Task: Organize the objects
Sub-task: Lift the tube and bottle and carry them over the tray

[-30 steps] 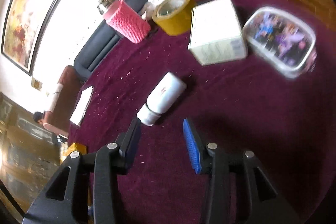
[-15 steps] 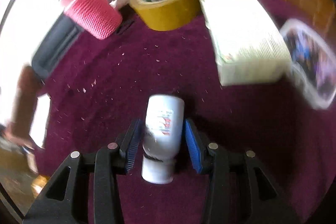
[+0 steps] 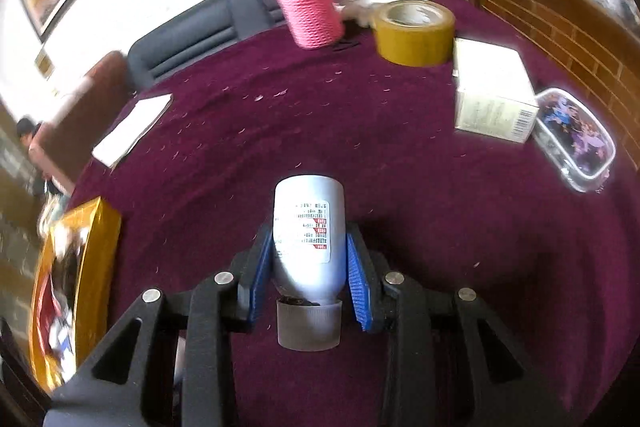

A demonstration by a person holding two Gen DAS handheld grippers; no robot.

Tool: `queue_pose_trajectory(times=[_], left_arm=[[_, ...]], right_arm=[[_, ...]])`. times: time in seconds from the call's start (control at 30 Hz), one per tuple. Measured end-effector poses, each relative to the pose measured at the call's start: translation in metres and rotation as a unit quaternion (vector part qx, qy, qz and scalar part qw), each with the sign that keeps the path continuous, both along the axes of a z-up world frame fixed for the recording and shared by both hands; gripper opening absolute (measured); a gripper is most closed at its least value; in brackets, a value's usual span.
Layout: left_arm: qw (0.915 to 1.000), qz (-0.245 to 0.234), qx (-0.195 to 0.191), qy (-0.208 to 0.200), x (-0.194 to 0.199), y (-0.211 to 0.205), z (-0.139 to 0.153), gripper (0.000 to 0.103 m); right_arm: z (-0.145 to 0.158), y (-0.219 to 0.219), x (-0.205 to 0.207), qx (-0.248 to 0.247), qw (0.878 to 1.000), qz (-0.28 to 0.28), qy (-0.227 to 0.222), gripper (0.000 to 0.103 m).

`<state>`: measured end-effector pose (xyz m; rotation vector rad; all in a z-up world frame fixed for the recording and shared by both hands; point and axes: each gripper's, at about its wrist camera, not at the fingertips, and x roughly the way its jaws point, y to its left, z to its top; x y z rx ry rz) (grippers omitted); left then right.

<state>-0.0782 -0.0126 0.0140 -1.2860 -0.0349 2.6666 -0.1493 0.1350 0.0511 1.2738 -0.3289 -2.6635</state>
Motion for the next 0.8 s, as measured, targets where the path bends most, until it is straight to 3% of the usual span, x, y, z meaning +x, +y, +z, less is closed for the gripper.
queue_pose_trajectory(times=[0.1,0.23,0.8], left_arm=[[0.9999,0.006,-0.007,0.005,0.001,0.001,0.001,0.022],[0.9995,0.009,-0.023,0.019,0.003,0.006,0.003,0.022],[0.9951,0.026,-0.075,0.059,0.013,0.015,0.009,0.022]], right_arm=[[-0.001,-0.004,-0.004,-0.020,0.999,0.027,0.001,0.031],[0.005,-0.009,0.000,-0.009,0.999,0.039,0.020,0.031],[0.011,-0.019,-0.002,-0.011,0.998,0.050,0.035,0.031]])
